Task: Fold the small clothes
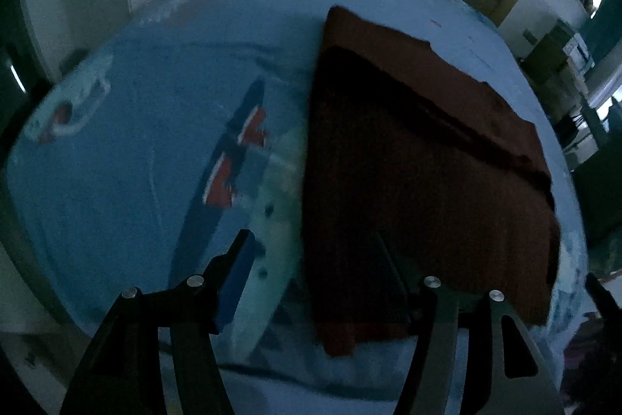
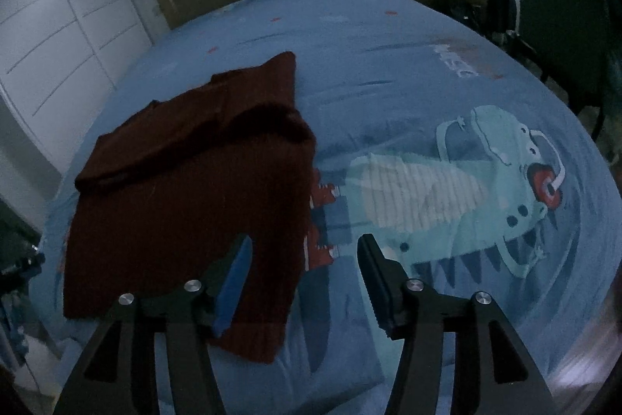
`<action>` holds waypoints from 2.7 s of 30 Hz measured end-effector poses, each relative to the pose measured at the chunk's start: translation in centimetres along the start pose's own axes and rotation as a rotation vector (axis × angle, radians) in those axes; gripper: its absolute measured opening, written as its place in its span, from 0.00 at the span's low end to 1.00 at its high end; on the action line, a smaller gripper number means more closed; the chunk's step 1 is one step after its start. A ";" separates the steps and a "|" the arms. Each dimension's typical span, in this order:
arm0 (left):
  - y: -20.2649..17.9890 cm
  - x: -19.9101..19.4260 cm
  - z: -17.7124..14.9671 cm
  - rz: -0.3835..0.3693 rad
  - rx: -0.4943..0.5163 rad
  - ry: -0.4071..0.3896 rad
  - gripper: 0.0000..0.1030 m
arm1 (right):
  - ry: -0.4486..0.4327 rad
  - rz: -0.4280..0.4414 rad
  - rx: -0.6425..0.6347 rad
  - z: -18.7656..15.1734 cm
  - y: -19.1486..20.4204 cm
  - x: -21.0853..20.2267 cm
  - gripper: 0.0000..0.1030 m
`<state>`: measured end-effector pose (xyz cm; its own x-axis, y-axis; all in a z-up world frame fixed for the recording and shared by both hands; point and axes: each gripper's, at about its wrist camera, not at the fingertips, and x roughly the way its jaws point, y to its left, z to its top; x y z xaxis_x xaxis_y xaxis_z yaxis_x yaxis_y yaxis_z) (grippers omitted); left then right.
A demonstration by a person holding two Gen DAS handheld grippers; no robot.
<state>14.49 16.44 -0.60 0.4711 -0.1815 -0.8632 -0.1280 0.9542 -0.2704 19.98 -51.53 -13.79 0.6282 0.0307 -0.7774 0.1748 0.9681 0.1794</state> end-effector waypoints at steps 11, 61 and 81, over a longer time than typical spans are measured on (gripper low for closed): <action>-0.9 3.8 -2.7 -0.106 -0.056 0.125 0.55 | 0.104 0.083 0.037 -2.1 -0.2 2.3 0.57; 0.6 6.0 -1.6 -0.481 -0.242 0.156 0.06 | 0.327 0.491 0.147 -2.5 -0.1 9.1 0.11; -5.3 1.9 14.2 -0.559 -0.144 -0.136 0.06 | -0.052 0.606 0.125 15.5 2.8 7.7 0.10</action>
<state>28.46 14.39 5.27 0.6078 -0.6060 -0.5132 0.0593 0.6790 -0.7317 37.07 -52.47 -9.91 0.6791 0.5509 -0.4851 -0.1394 0.7456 0.6516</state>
